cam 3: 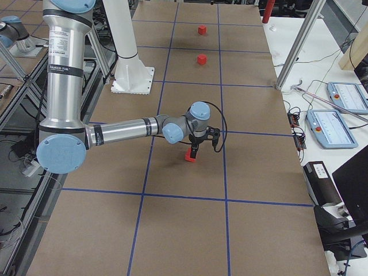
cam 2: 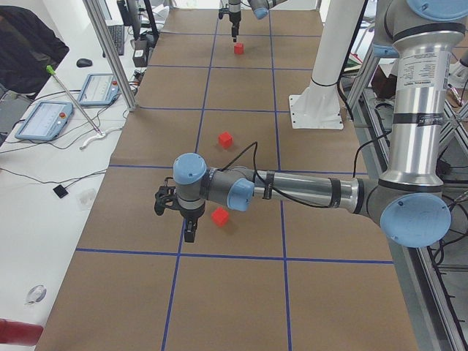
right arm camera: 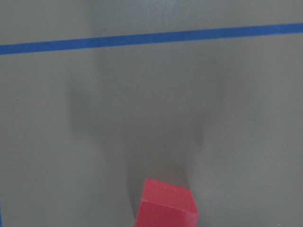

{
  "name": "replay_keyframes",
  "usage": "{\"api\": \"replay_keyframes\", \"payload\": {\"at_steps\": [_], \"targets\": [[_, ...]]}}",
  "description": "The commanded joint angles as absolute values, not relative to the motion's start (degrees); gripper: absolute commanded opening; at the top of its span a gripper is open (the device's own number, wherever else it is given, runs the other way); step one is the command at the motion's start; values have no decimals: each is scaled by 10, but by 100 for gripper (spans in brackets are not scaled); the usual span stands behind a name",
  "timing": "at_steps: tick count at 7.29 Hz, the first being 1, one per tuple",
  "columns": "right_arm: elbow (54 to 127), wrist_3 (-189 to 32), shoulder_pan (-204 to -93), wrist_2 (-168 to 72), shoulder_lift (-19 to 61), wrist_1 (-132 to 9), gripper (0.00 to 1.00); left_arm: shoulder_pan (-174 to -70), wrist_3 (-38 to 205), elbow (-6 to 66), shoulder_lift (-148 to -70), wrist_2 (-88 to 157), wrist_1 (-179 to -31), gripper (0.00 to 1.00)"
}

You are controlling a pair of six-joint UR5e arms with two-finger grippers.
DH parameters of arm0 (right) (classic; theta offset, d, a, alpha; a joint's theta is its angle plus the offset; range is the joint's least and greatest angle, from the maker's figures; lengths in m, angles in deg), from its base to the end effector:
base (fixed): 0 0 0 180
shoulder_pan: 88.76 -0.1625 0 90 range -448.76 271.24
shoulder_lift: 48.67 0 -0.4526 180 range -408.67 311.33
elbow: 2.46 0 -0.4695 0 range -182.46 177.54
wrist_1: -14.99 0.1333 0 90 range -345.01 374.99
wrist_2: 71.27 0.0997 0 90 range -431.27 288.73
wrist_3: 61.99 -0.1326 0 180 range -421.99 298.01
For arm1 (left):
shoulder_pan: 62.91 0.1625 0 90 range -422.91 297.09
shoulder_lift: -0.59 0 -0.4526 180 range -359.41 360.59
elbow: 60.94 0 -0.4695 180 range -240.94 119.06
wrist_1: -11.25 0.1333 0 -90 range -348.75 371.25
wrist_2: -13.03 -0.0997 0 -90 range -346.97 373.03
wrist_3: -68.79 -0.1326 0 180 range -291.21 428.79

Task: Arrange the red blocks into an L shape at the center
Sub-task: 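Lower the right gripper onto the red cube nearest it and grasp it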

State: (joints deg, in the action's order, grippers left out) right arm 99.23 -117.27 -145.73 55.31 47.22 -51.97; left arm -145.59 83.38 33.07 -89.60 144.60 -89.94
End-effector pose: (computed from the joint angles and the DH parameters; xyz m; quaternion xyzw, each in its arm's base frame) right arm -0.2594 -0.4985 0.6104 -0.0421 -0.3828 0.1007 0.9174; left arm 0.0305 -0.5931 0.6499 0.0561 0.3690 -0.0113 0.9276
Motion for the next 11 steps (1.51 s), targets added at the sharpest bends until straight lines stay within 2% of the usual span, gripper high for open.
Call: {"api": "replay_keyframes", "payload": {"at_steps": [1, 5, 6, 7, 8, 9, 11], "targets": [[983, -1219, -1434, 530, 480, -502, 99, -1455, 834, 332, -896, 1445, -899, 100], [960, -1214, -1416, 535, 475, -500, 96, -1456, 834, 333, -896, 1445, -900, 100], [955, -1214, -1413, 535, 474, -500, 89, -1456, 834, 332, -896, 1445, -900, 100], [954, -1219, -1412, 535, 475, -500, 73, -1455, 834, 333, -897, 1445, -900, 100], [949, -1215, -1412, 538, 474, -500, 1, -1456, 834, 333, -896, 1445, -900, 100], [957, -1215, -1413, 553, 466, -499, 0, -1456, 834, 333, -896, 1445, -900, 100], [1017, -1233, -1414, 592, 442, -507, 0, -1455, 834, 332, -896, 1445, -903, 100]]}}
